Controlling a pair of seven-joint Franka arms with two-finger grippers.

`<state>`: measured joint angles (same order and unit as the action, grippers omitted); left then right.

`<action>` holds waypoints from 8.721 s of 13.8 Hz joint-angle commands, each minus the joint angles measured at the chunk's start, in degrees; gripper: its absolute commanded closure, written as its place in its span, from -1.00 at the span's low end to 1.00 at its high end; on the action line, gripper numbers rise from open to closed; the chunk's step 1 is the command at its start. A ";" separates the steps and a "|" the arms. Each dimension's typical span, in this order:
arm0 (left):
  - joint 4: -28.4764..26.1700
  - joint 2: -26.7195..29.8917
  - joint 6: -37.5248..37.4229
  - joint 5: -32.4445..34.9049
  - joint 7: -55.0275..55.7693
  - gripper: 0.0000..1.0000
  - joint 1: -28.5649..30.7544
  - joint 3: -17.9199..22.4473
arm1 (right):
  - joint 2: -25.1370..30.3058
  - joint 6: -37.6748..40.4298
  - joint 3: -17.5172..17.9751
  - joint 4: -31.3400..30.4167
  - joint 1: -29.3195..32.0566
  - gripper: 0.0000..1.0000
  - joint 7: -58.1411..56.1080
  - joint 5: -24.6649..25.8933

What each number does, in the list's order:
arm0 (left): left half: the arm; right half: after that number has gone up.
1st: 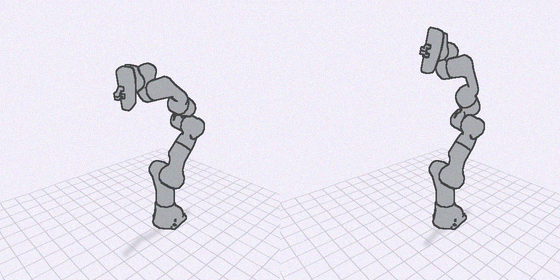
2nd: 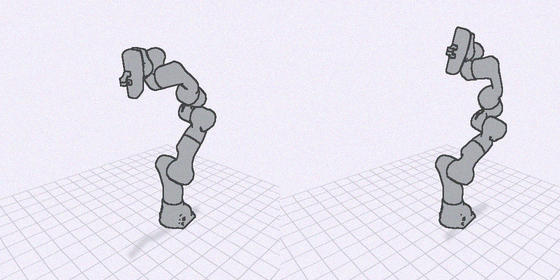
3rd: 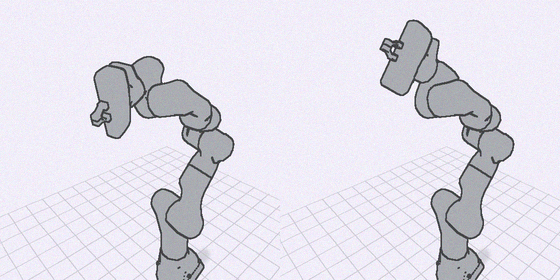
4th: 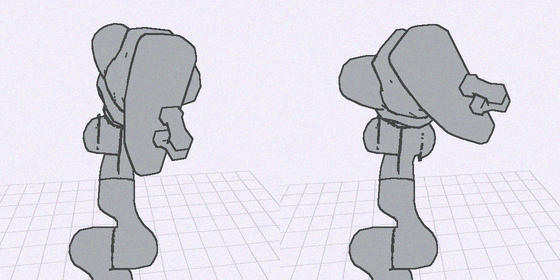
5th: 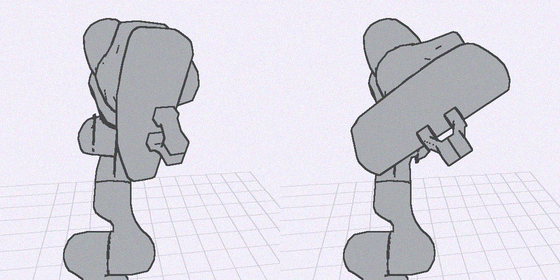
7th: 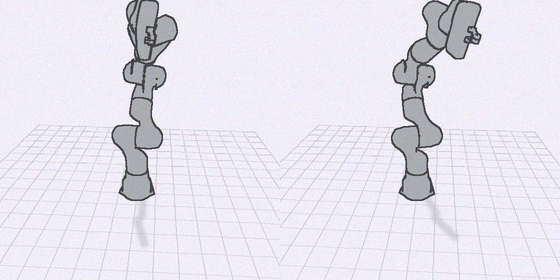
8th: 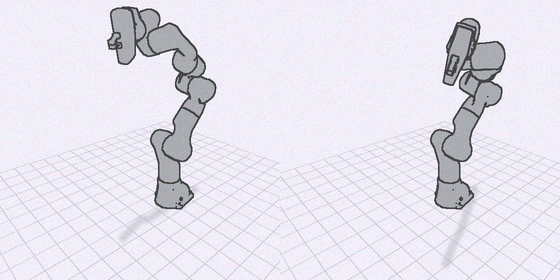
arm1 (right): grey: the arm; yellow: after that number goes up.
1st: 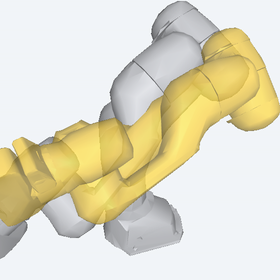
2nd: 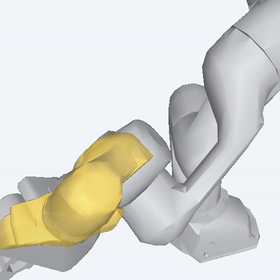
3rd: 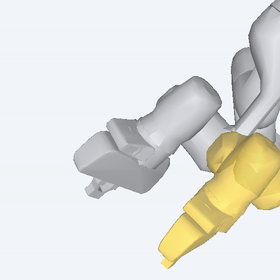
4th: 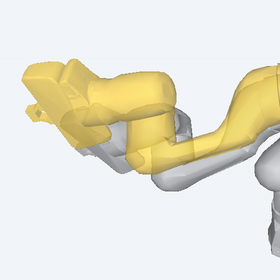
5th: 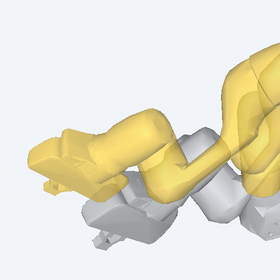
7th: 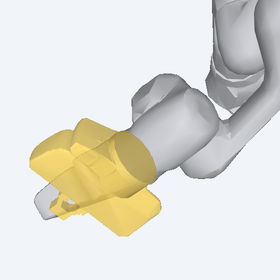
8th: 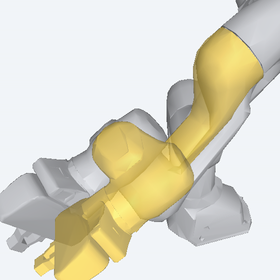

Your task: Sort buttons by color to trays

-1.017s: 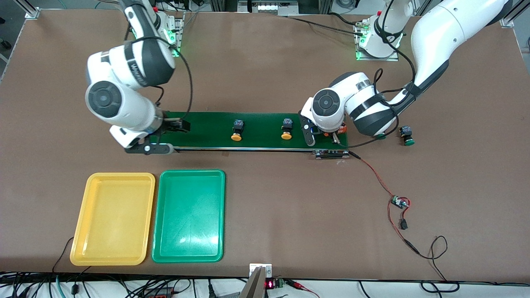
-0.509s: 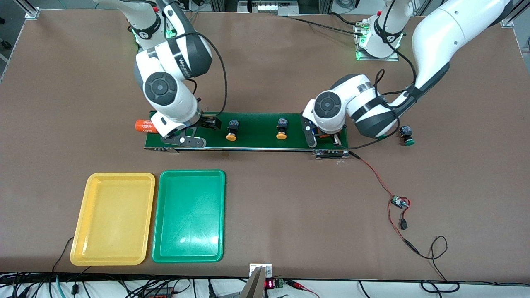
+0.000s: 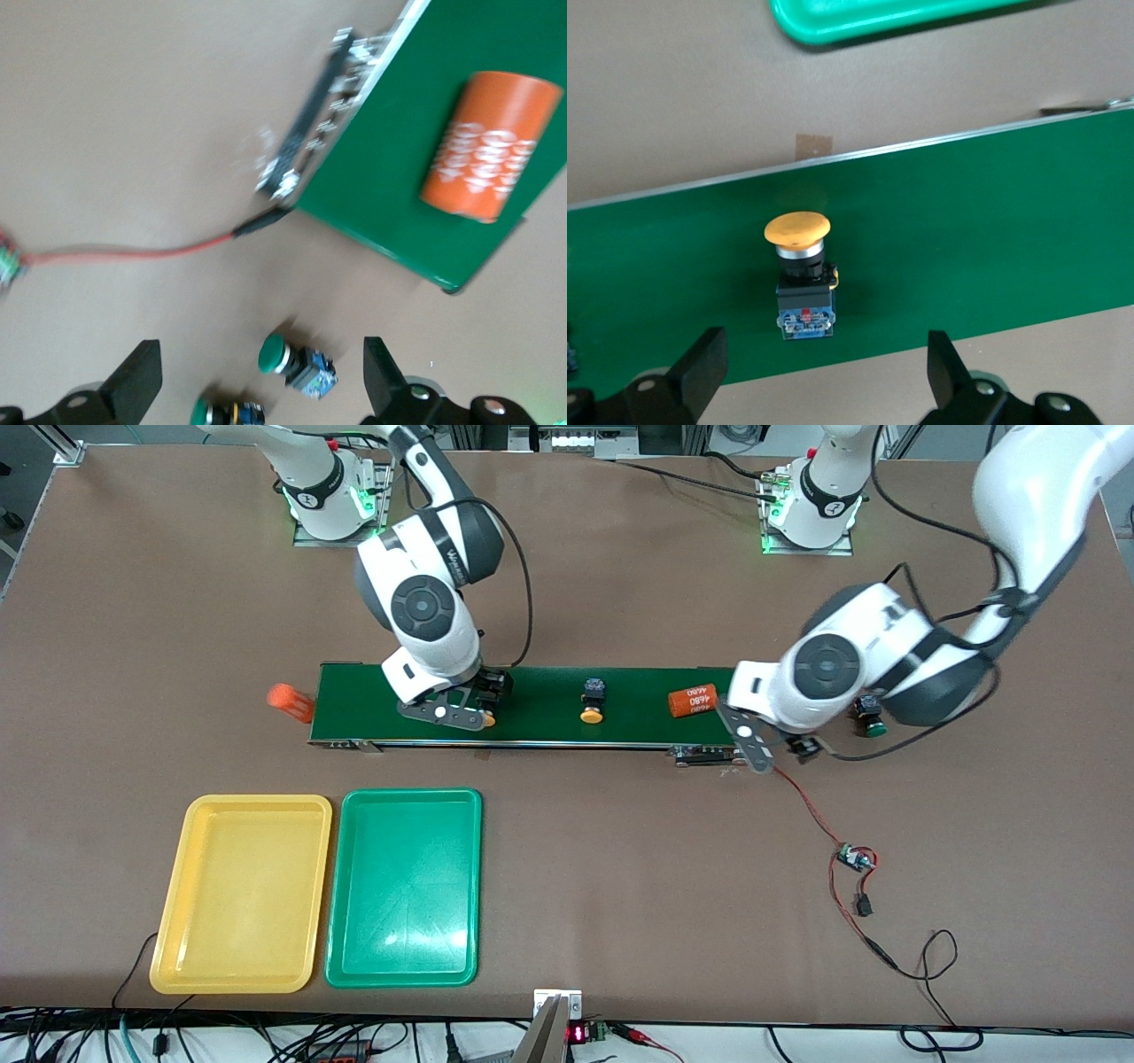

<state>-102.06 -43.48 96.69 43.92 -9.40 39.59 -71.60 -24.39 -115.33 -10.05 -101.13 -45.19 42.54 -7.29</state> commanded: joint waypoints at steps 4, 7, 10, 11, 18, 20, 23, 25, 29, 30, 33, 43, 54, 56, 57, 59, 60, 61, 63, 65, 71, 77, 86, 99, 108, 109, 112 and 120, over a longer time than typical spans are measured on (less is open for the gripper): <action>-0.50 0.24 -2.81 0.02 33.07 -1.00 2.07 0.40 | -4.34 -2.53 -0.49 -0.21 -0.17 -1.00 -0.35 -0.36; 0.63 -0.03 -6.69 -0.15 38.41 -1.00 0.84 5.74 | -5.75 -3.49 -0.49 -0.21 0.01 -0.73 -0.45 -0.44; -1.99 -1.16 -7.57 -1.90 38.74 -1.00 1.89 6.39 | -5.84 -3.94 -0.49 -0.21 0.71 0.16 -0.36 -0.45; -2.26 -2.04 -6.79 -3.82 39.97 -1.00 3.55 6.73 | -5.93 -3.67 -0.49 -0.21 1.06 0.35 -0.44 -0.45; -15.70 -4.16 11.14 -5.51 40.07 -1.00 15.61 9.63 | -5.40 -3.41 -1.46 2.07 3.61 0.60 0.43 -0.10; -17.02 -4.24 11.50 -5.51 40.07 -1.00 15.52 10.86 | -5.49 -3.32 -5.39 5.49 4.93 0.60 -0.88 0.08; -18.70 -6.69 12.12 -5.51 41.82 -0.92 14.99 11.66 | -6.89 -3.41 -6.91 9.01 10.63 0.60 -6.83 1.40; -18.88 -7.06 12.03 -5.51 42.18 -0.22 14.81 11.66 | -9.43 -3.50 -6.82 12.69 15.80 0.60 -13.24 3.24; -17.30 -6.36 10.89 -5.43 41.57 0.53 15.08 10.87 | -16.54 -4.20 -6.82 20.86 23.90 0.62 -27.83 3.33; -15.73 -5.92 9.41 -5.34 41.57 0.55 14.90 10.09 | -17.87 -4.37 -6.82 22.36 24.96 0.65 -31.61 3.33; -10.28 -5.92 1.16 -5.60 42.18 0.56 14.29 4.65 | -22.35 -10.76 -6.82 23.87 27.43 0.71 -38.73 3.33; -1.82 -7.32 5.94 -10.87 54.75 0.47 -8.99 4.70 | -24.14 -15.20 -6.38 23.17 27.96 -1.00 -39.99 -0.34; 4.66 -5.74 -4.12 -10.96 56.25 -1.00 -3.57 -2.22 | 4.24 -6.52 -6.56 -4.19 12.53 -1.00 -23.51 -5.72; 9.75 -5.74 -9.30 -10.79 56.16 -1.00 -2.68 -2.76 | 5.76 -9.38 -6.65 -7.85 8.03 -1.00 -18.05 -5.54; 12.13 -5.91 -12.20 -9.83 56.16 -1.00 -2.68 -1.97 | 5.76 -9.30 -6.56 -7.94 6.01 -1.00 -16.37 -5.54; 14.60 -5.92 -14.07 -7.63 56.16 -1.00 -2.76 3.28 | 5.76 -9.21 -6.64 -8.55 1.62 -1.00 -9.97 -5.54; 14.70 -6.00 -13.81 -7.10 55.98 -1.00 -1.89 6.36 | 5.76 -9.21 -6.65 -8.73 -0.58 -1.00 -7.59 -5.54; 14.61 -6.09 -13.72 -6.66 54.68 -1.00 -0.67 8.47 | 5.59 -9.21 -6.56 -8.82 -1.82 -1.00 -4.87 -5.46; 13.74 -6.09 -13.90 -6.57 46.70 -1.00 1.97 10.59 | 5.15 -9.04 -6.38 -8.82 -3.41 -1.00 -3.35 -5.46; 10.60 -6.27 -13.20 -6.48 39.50 -1.00 5.91 12.27 | 3.92 -8.33 -6.38 -8.91 -4.12 -1.00 -3.08 -5.45; -4.61 -5.83 -1.70 -6.31 34.80 -1.00 17.96 11.84 | 0.76 -7.54 -6.38 -9.26 -5.44 -1.00 -3.52 -5.37; -12.36 -6.09 7.99 2.22 35.59 -0.88 20.70 12.98 | -1.70 -8.59 -6.38 -9.17 -5.61 -0.82 -3.70 -5.45; -7.91 -5.83 -2.18 0.99 37.43 0.53 19.92 4.39 | -1.36 -8.51 -6.91 -7.16 -4.39 0.53 -3.70 -5.72; -0.95 -6.71 11.59 -12.19 51.15 0.45 -12.51 7.26 | -14.95 -7.27 -7.08 15.50 29.35 0.51 -44.67 -1.78; 3.17 -5.21 -1.56 -12.55 53.52 -1.00 -6.03 -1.67 | -25.43 -16.76 -6.65 21.24 34.03 0.27 -60.83 -1.24; 6.06 -5.21 -4.90 -12.55 52.91 -1.00 -5.32 -3.35 | -25.79 -17.55 -6.56 21.24 34.02 -0.06 -60.57 -1.24; 14.76 -5.12 -13.52 -12.20 52.99 -1.00 -5.40 -4.51 | -25.44 -17.21 -6.47 21.15 33.24 -1.00 -58.11 -1.41; 30.16 -4.69 -21.27 -5.70 44.23 -1.00 -5.40 -4.60 | -16.05 -2.65 -6.38 20.71 30.51 -1.00 -51.69 -1.24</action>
<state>-75.17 -48.95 78.26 36.20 39.35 35.38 -76.34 -44.92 -123.11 -17.04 -79.37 -14.12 -11.94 -9.36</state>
